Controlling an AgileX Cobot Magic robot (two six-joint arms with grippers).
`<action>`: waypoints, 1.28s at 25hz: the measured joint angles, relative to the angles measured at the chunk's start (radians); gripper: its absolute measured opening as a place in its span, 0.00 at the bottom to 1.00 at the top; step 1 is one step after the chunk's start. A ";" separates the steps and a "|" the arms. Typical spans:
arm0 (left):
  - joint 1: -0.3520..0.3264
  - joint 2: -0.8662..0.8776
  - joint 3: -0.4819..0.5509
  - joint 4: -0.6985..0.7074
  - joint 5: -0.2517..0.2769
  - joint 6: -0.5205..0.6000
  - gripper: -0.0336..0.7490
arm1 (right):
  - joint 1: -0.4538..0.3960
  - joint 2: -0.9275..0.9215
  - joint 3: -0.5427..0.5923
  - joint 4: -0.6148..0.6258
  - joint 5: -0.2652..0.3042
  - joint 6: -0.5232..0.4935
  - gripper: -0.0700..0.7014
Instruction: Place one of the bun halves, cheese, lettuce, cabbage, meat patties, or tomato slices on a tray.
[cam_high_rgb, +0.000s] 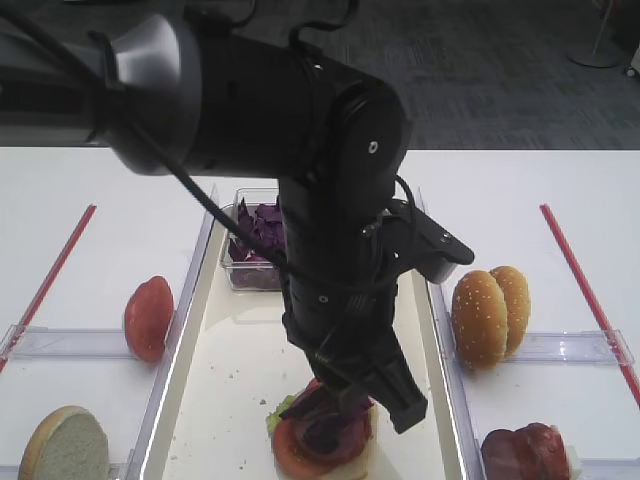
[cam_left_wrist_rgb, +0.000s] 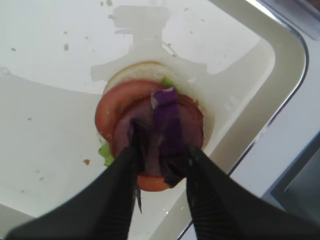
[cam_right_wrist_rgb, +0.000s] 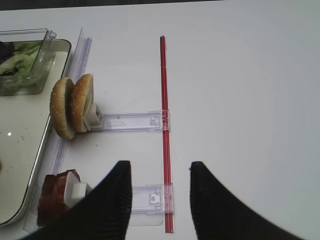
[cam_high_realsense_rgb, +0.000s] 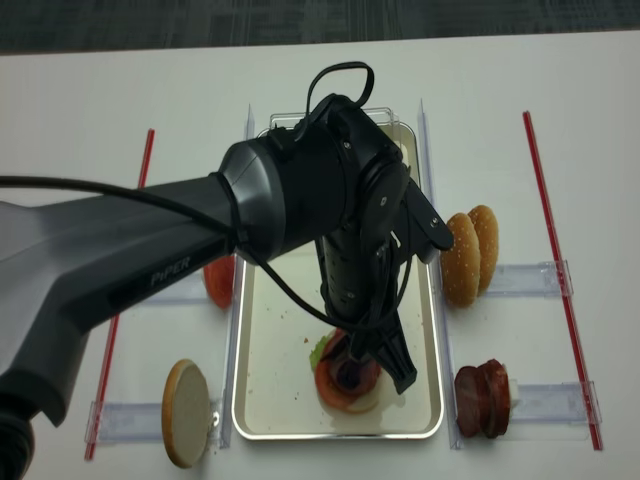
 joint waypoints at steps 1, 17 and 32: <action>0.000 0.000 -0.010 0.007 0.009 0.000 0.33 | 0.000 0.000 0.000 0.000 0.000 0.000 0.50; 0.078 0.000 -0.078 0.017 0.074 -0.065 0.33 | 0.000 0.000 0.000 0.000 0.000 0.000 0.50; 0.372 -0.070 -0.078 0.041 0.079 -0.123 0.34 | 0.000 0.000 0.000 0.000 0.000 0.001 0.50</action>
